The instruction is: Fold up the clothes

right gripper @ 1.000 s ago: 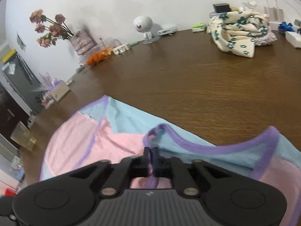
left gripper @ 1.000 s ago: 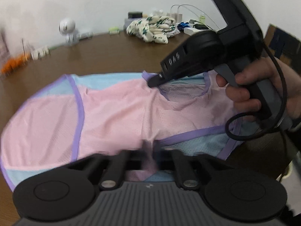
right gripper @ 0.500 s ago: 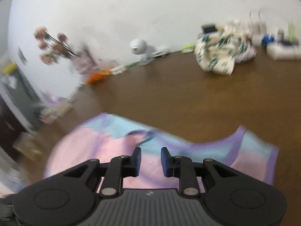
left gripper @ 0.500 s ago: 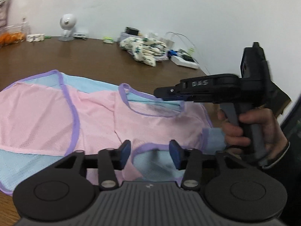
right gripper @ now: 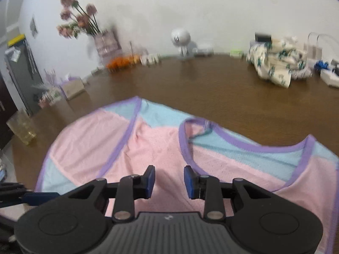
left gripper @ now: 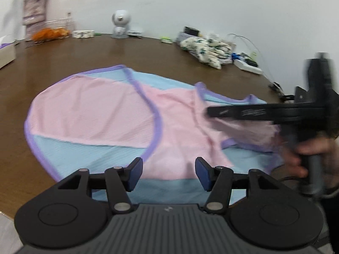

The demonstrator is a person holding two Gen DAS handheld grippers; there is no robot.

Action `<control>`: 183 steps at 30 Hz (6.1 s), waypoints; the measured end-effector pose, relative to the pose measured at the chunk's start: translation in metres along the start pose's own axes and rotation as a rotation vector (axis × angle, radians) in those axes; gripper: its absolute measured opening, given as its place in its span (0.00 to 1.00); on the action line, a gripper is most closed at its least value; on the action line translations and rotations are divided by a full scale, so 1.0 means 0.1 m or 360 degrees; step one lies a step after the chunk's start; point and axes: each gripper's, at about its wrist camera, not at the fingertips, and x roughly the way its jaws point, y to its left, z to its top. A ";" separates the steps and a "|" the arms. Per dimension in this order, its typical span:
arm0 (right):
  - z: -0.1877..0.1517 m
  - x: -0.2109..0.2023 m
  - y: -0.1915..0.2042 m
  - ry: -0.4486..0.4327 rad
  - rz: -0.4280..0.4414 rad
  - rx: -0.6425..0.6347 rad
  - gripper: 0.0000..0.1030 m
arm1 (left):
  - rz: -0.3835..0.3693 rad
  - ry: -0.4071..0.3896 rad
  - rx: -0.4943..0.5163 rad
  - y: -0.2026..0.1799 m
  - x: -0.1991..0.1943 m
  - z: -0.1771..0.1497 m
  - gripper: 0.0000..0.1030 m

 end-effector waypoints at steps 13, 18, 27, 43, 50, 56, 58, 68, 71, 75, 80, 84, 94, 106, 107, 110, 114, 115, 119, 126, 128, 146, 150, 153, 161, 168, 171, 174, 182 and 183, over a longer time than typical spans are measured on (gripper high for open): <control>-0.58 -0.40 0.52 0.0100 0.0001 -0.0613 0.18 | 0.0086 -0.0067 0.0187 0.20 -0.14 -0.10 0.56; -0.65 -0.58 0.21 0.0071 -0.0042 -0.0426 0.19 | 0.0031 -0.0060 0.0178 0.45 -0.20 -0.21 0.60; -0.70 -0.84 0.06 0.0042 -0.0082 -0.0304 0.23 | -0.0062 -0.0033 0.0386 0.35 -0.26 -0.29 0.59; -0.47 -0.91 -0.76 0.0042 -0.0628 0.0116 0.00 | -0.0115 -0.0044 0.0372 0.34 -0.16 -0.22 0.59; -0.79 -1.47 -0.62 -0.0012 -0.0589 0.0091 0.01 | -0.0115 -0.0014 0.0398 0.39 -0.19 -0.21 0.59; -0.87 -1.50 -0.18 -0.0146 -0.0147 -0.0152 0.23 | -0.0295 0.0000 0.0389 0.51 -0.25 -0.18 0.59; -0.82 -1.29 0.03 -0.0134 0.0028 -0.0310 0.36 | -0.0355 -0.0003 0.0418 0.54 -0.27 -0.20 0.61; -0.58 -0.85 0.12 -0.0007 0.0296 -0.0357 0.02 | -0.0508 -0.0005 0.0597 0.59 -0.21 -0.11 0.03; -0.45 -0.79 0.02 -0.0009 0.0350 -0.0270 0.02 | -0.0511 -0.0047 0.0592 0.67 -0.08 0.22 0.03; -0.03 -0.45 -0.24 0.0046 0.0290 -0.0177 0.03 | -0.0511 -0.0087 0.0587 0.79 0.13 0.70 0.04; 0.22 -0.22 -0.57 0.0084 -0.0046 -0.0094 0.13 | -0.0252 0.0003 0.0506 0.93 0.53 0.94 0.10; 0.12 -0.83 -0.86 -0.0034 0.0000 -0.0181 0.40 | -0.0328 -0.0059 0.0345 1.14 0.24 0.78 0.54; -0.43 -1.05 -0.70 0.0192 0.0151 -0.0527 0.19 | -0.0215 0.0102 0.0510 0.94 0.42 0.53 0.40; 0.12 -0.95 -0.79 0.0202 0.0077 -0.0536 0.40 | -0.0073 0.0027 0.0490 1.00 0.18 1.02 0.43; 0.26 -0.90 -0.78 0.0174 0.0111 -0.0554 0.40 | -0.0054 0.0010 0.0562 0.98 0.20 1.17 0.50; 0.73 -0.49 -0.79 0.0179 0.0261 -0.0557 0.39 | -0.0154 0.0079 0.0585 1.03 0.57 1.65 0.64; 1.10 0.45 -0.78 0.0437 0.0288 -0.0497 0.25 | -0.0236 0.0207 0.0433 1.11 1.33 1.98 0.56; 1.13 0.59 -0.76 0.0482 0.0259 -0.0509 0.25 | -0.0235 0.0217 0.0444 1.12 1.46 2.01 0.56; 1.05 0.80 -0.72 0.0564 0.0316 -0.0551 0.16 | -0.0278 0.0279 0.0456 1.14 1.77 2.02 0.47; 1.00 0.78 -0.69 0.0522 0.0292 -0.0624 0.07 | -0.0320 0.0299 0.0496 1.16 1.70 1.98 0.04; 1.04 0.66 -0.62 0.0468 0.0276 -0.0679 0.07 | -0.0317 0.0239 0.0494 1.13 1.53 1.95 0.04; 1.04 -0.52 -1.30 0.0411 0.0045 -0.0844 0.31 | -0.0102 -0.0004 0.0275 1.07 0.38 0.99 0.36; 1.12 -0.23 -1.62 0.0536 0.0025 -0.0725 0.31 | -0.0158 -0.0018 0.0282 0.97 0.44 1.04 0.38; 1.07 0.05 -1.68 0.0653 0.0039 -0.0725 0.31 | -0.0181 0.0018 0.0343 0.86 0.53 1.02 0.38; 0.85 -0.38 -1.38 0.0454 -0.0033 -0.0957 0.00 | -0.0165 0.0119 0.0360 0.85 0.70 0.93 0.39; -0.05 -1.01 -0.92 0.0636 -0.0052 -0.1408 0.04 | -0.0098 0.0168 0.0358 0.99 0.70 0.94 0.52; -0.19 -1.03 -0.86 0.0731 -0.0043 -0.1442 0.08 | -0.0047 0.0157 0.0286 1.08 0.63 0.97 0.53; 0.07 -1.23 -0.89 0.0480 0.0081 -0.1202 0.19 | 0.0016 0.0119 0.0161 1.19 0.50 1.00 0.58; 0.42 -0.55 -0.47 0.0149 0.0104 -0.0545 0.27 | 0.0137 0.0138 0.0036 1.28 0.50 1.04 0.69; 0.43 -0.41 -0.40 0.0155 0.0106 -0.0466 0.27 | 0.0177 0.0173 0.0041 1.28 0.56 1.04 0.69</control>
